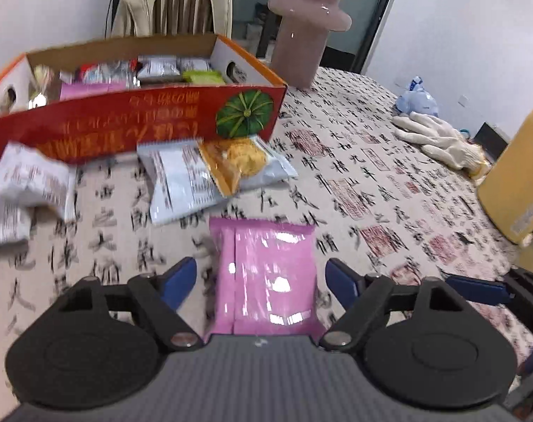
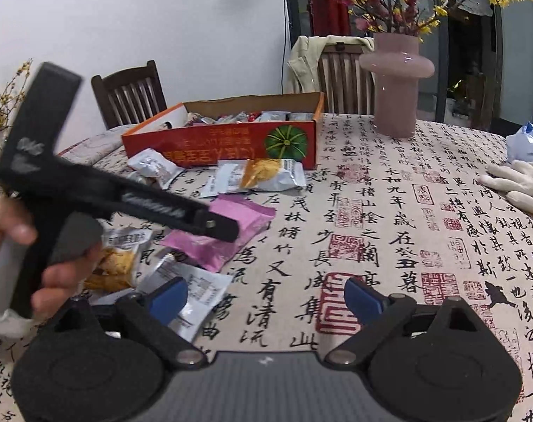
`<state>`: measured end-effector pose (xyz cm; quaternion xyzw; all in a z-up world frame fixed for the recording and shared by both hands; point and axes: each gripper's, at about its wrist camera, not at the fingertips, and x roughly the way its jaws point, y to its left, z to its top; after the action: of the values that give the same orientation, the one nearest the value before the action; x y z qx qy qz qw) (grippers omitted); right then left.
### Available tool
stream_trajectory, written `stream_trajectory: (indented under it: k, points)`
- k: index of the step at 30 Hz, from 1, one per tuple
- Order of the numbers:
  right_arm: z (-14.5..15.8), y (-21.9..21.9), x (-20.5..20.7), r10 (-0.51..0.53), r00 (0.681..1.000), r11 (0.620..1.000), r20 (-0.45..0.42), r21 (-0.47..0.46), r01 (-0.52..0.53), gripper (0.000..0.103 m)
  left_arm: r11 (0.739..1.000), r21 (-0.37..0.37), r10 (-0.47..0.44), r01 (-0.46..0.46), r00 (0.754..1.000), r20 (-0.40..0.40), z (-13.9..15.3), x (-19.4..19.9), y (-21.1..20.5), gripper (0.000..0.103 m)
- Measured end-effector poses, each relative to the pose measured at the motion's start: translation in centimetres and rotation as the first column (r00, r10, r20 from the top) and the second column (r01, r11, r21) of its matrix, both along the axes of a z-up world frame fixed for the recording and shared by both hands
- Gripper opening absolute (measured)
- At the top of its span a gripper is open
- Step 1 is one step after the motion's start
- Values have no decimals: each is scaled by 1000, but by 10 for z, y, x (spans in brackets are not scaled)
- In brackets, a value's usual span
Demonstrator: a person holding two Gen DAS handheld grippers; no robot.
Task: Organize snacks
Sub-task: 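Grasp a pink bag with the left tool while the right tool grasps the pumpkin-seed crisp packet, then lower both snacks into the red box and open both tools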
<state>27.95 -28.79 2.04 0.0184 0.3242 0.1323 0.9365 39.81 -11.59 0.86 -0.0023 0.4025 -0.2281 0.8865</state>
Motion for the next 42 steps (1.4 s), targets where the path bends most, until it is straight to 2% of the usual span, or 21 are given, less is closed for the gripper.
stream_trajectory:
  k: [1, 5, 9, 11, 13, 15, 18, 19, 22, 23, 24, 25, 26, 27, 31, 36, 39, 42]
  points:
    - [0, -1, 2, -3, 1000, 1000, -4, 1, 3, 96, 1000, 11, -10, 10, 1000, 16, 0, 0, -3, 60]
    - [-3, -2, 11, -13, 1000, 1000, -18, -4, 12, 95, 1000, -9, 4, -4, 1000, 6, 6, 1, 6, 59]
    - [0, 7, 17, 19, 1000, 1000, -19, -1, -19, 95, 991, -85, 109, -102, 991, 84, 36, -16, 54, 59]
    - [3, 15, 20, 54, 998, 998, -15, 13, -53, 95, 979, -120, 177, -163, 978, 109, 50, -29, 88, 59]
    - [6, 29, 26, 104, 994, 994, -16, 33, -104, 95, 966, -124, 244, -229, 961, 130, 59, -42, 114, 59]
    - [8, 47, 33, 157, 987, 987, -20, 49, -156, 95, 948, -107, 313, -300, 938, 148, 61, -57, 138, 59]
    - [7, 82, 42, 245, 969, 968, -34, 66, -242, 93, 926, -106, 373, -361, 919, 130, 55, -75, 166, 59]
    - [6, 96, 45, 269, 962, 962, -41, 54, -267, 91, 918, -112, 392, -380, 912, 120, 53, -79, 174, 59]
    - [-5, 130, 51, 299, 951, 954, -74, -6, -300, 74, 894, -134, 440, -426, 893, 92, 48, -91, 193, 59]
    - [-9, 139, 52, 302, 949, 952, -85, -20, -305, 64, 889, -142, 450, -436, 889, 86, 48, -94, 198, 59]
    - [-11, 145, 51, 303, 949, 951, -85, -33, -307, 59, 886, -149, 453, -439, 887, 82, 47, -98, 203, 59]
    - [-13, 150, 48, 295, 953, 953, -69, -56, -299, 56, 887, -153, 452, -437, 889, 81, 47, -100, 205, 59]
    - [-12, 152, 46, 288, 956, 954, -62, -70, -292, 44, 889, -158, 446, -431, 891, 80, 47, -102, 205, 59]
    - [-13, 151, 46, 290, 955, 954, -62, -63, -294, 41, 891, -159, 441, -426, 894, 80, 45, -104, 203, 59]
    - [-3, 143, 36, 278, 960, 959, -29, -43, -279, 40, 902, -168, 417, -398, 904, 93, 48, -109, 196, 59]
    - [16, 111, 32, 231, 973, 973, 25, -5, -231, 40, 920, -159, 379, -359, 917, 122, 56, -97, 178, 59]
    - [31, 84, 44, 190, 980, 980, 51, 45, -192, 40, 939, -145, 333, -313, 931, 147, 70, -73, 163, 59]
    - [55, 62, 72, 141, 985, 988, 103, 41, -146, 40, 957, -148, 273, -248, 945, 180, 87, -35, 144, 59]
